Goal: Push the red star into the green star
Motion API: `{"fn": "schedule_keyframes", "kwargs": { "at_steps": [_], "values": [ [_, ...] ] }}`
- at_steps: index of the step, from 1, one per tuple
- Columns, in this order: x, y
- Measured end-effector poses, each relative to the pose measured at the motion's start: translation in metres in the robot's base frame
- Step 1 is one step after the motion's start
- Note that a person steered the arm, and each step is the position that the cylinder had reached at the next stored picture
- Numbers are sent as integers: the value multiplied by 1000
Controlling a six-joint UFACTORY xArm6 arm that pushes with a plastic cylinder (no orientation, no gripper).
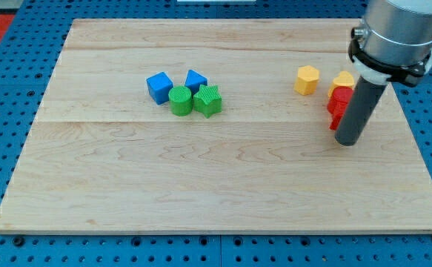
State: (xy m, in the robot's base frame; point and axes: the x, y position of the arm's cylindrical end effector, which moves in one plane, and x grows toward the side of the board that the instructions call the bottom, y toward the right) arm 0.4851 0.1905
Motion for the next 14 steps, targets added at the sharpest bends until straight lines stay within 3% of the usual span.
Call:
{"fn": "schedule_keyframes", "kwargs": {
  "at_steps": [2, 3, 13, 14],
  "values": [
    [13, 37],
    [-7, 49],
    [-35, 44],
    [-36, 16]
  ]
}}
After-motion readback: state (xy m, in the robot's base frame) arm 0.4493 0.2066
